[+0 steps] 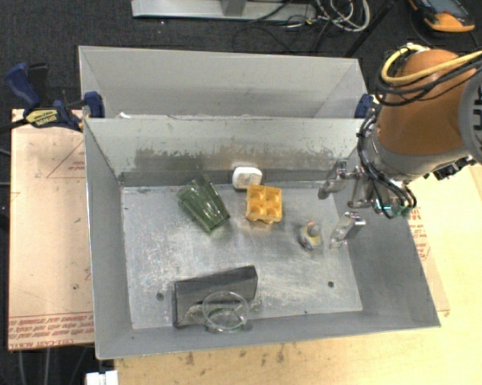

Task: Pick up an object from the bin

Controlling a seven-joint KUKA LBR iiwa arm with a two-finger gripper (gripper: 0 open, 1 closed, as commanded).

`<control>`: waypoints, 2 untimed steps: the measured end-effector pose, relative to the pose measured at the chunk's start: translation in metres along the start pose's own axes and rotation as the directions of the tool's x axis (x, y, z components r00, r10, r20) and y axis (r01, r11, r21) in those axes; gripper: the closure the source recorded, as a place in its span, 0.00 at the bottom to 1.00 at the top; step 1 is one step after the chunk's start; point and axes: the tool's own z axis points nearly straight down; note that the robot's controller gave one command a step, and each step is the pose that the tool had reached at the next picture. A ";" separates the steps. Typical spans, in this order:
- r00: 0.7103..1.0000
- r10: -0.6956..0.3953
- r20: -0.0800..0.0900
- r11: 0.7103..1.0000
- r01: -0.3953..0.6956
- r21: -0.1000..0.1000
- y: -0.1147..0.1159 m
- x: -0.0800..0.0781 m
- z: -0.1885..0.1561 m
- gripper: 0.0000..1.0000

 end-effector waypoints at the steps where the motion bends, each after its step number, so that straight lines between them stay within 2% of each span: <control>1: 1.000 -0.002 0.008 1.000 0.002 0.001 0.000 -0.001 -0.005 0.00; 2: 0.997 -0.072 0.013 0.997 0.072 0.004 0.011 -0.017 0.015 0.00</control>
Offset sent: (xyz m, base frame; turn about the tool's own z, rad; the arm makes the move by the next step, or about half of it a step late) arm 0.0339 0.0298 -0.0485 -0.1706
